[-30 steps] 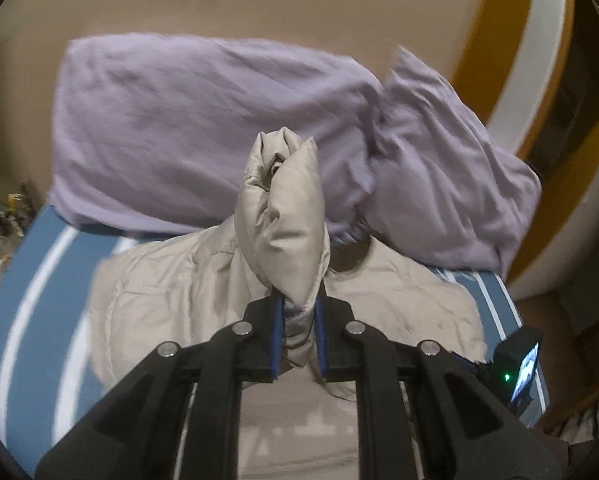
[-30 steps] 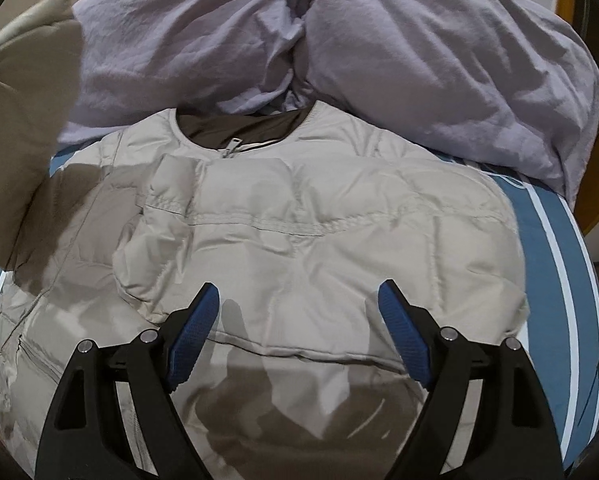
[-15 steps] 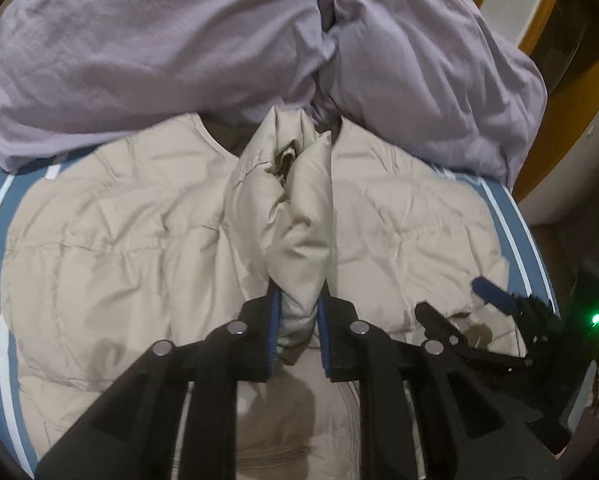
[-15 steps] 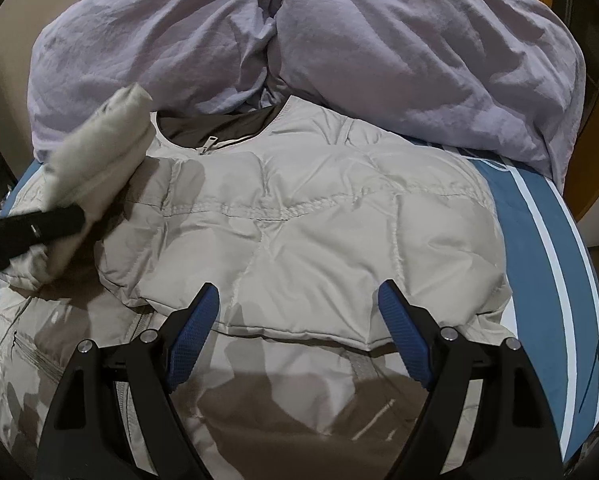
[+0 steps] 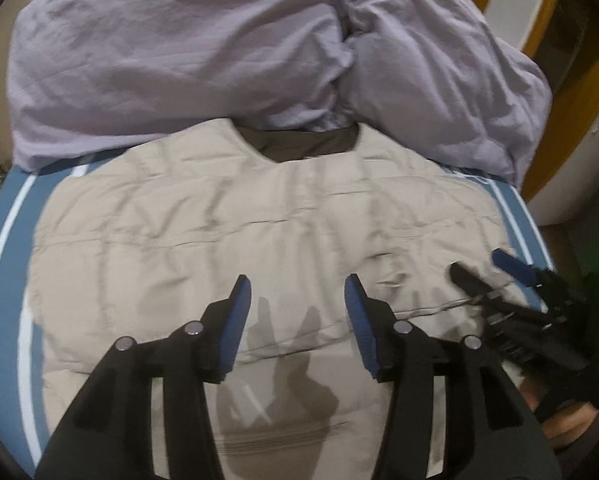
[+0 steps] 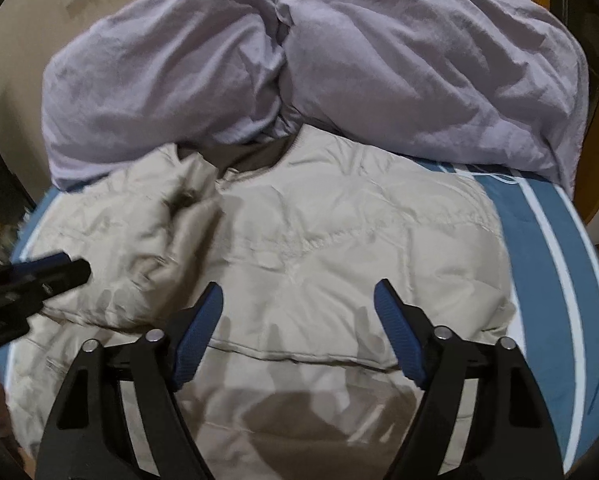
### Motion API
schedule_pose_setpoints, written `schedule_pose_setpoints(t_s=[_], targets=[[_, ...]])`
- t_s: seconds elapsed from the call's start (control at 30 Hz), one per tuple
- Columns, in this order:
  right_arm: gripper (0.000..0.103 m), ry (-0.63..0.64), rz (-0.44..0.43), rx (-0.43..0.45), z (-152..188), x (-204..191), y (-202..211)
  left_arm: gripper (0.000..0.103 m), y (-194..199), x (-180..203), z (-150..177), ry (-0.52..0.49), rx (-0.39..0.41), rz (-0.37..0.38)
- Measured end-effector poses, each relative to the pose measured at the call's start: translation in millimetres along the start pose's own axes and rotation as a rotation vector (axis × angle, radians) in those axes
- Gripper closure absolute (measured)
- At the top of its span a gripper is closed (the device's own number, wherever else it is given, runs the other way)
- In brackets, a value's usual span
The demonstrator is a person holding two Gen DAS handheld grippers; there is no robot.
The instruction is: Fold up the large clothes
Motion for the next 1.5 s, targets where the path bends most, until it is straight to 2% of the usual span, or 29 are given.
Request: schedule_pose_setpoints(t_s=[0.2,0.4,0.63,0.7,0.9,1.2,1.37,1.47,1.5], targets=[[0.042,-0.017,-0.101,-0.021,-6.1,-25.2,2.4,0.054,1.7,-35.2,10.8,0.027,-0.022,-0.101],[0.052,0.039,-0.173,-0.019,-9.9,-65.9,1.2,0.053,-5.2,-62.3,15.7,0.055,-0.043,-0.166],[0.070,0.080,-0.209,-0.034,-8.3,-91.6,-8.8,0.051,-27.4,-68.9,25.2,0.082,-0.099,-0.156],[0.071,0.093,-0.209,-0.043,-5.8,-94.2,-13.2,0.051,-31.2,-66.2,26.9,0.077,-0.103,-0.148],[0.083,0.107,-0.152,-0.118,8.4,-83.1,-39.5,0.051,-36.2,-62.0,26.0,0.072,-0.106,-0.135],[0.083,0.091,-0.127,-0.168,21.3,-67.6,-65.3,0.047,-31.1,-61.0,22.2,0.084,-0.098,-0.124],[0.083,0.088,-0.132,-0.169,21.7,-64.8,-70.9,0.034,-15.8,-62.2,25.4,0.088,-0.078,-0.142],[0.078,0.094,-0.146,-0.168,19.3,-64.5,-62.3,0.024,-1.7,-67.7,31.4,0.101,-0.064,-0.161],[0.071,0.091,-0.149,-0.168,18.2,-63.7,-59.7,0.021,2.3,-69.3,33.4,0.104,-0.059,-0.165]])
Point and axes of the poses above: each gripper's, at about its wrist camera, not at the fingertips, and y roughly against the way its jaws point, x to its right, z to its underside, the point moved 2 cm from there along -y, roughly the way its jaws point, and after that the axes turned 8 degrees about -y, right-handed, at the moved point
